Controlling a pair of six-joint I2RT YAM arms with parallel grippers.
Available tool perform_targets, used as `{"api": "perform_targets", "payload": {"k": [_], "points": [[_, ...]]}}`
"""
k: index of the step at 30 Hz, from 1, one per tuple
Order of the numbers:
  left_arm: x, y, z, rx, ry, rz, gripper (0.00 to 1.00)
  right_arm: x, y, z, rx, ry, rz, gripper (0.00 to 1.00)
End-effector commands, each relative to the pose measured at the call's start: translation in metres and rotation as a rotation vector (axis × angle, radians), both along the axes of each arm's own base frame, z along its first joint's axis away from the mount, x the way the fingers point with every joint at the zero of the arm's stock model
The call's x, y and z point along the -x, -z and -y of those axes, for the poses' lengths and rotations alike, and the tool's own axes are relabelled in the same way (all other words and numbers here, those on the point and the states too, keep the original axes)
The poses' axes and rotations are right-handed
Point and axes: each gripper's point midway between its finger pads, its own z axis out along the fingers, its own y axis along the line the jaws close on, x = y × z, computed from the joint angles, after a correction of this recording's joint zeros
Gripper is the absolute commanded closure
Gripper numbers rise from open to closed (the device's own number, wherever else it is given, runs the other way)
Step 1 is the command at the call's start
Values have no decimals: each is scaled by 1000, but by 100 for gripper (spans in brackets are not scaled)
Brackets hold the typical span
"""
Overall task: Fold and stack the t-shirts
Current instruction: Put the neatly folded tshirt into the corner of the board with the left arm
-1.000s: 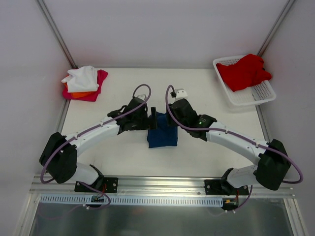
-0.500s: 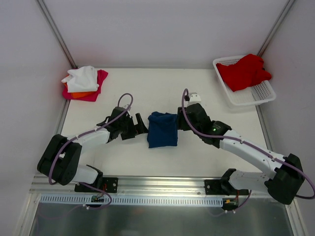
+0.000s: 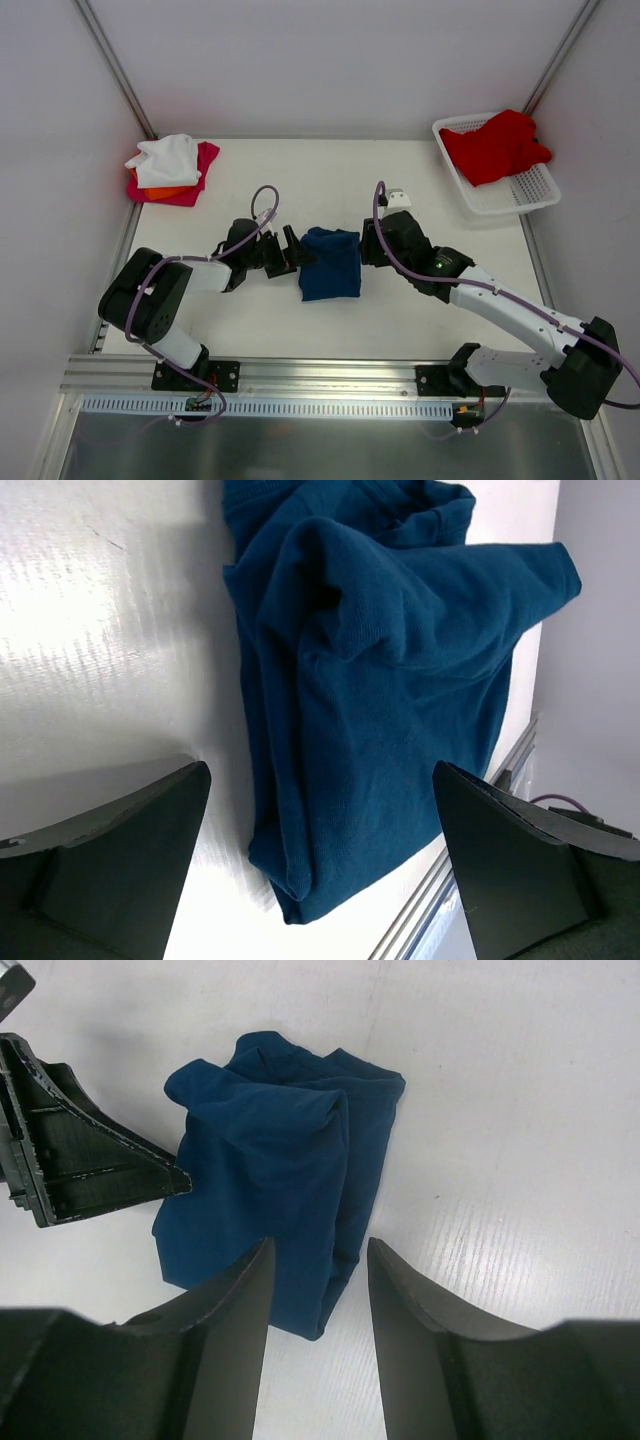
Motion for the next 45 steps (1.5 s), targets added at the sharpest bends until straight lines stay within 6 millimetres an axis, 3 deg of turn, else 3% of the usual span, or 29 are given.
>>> {"api": "perform_targets", "payload": {"k": [1, 5, 8, 13, 19, 27, 33, 37, 40, 41, 45], "points": [[16, 18, -2, 16, 20, -56, 3, -2, -15, 2, -7, 1, 33, 55], [23, 24, -3, 36, 15, -76, 11, -5, -18, -2, -15, -3, 36, 55], [30, 29, -5, 40, 14, -89, 11, -5, -19, -5, -21, -8, 35, 55], [28, 25, 4, 106, 37, -81, 12, -6, -24, -8, -35, -15, 42, 55], [25, 36, 10, 145, 48, -103, 18, -4, -31, -5, -48, -13, 55, 56], [19, 41, 15, 144, 63, -105, 50, -3, -34, -6, -54, -17, 56, 57], [15, 46, 23, 138, 83, -100, 59, -2, -37, -4, -57, -18, 62, 58], [9, 48, 32, 141, 96, -100, 70, -1, -36, -4, -52, -19, 61, 59], [7, 50, 36, 138, 106, -103, 86, -1, -37, -3, -53, -19, 62, 59], [5, 48, 39, 138, 112, -100, 97, 0, -37, -3, -53, -20, 62, 59], [-1, 45, 43, 120, 123, -94, 100, 0, -35, -2, -50, -16, 59, 59]]}}
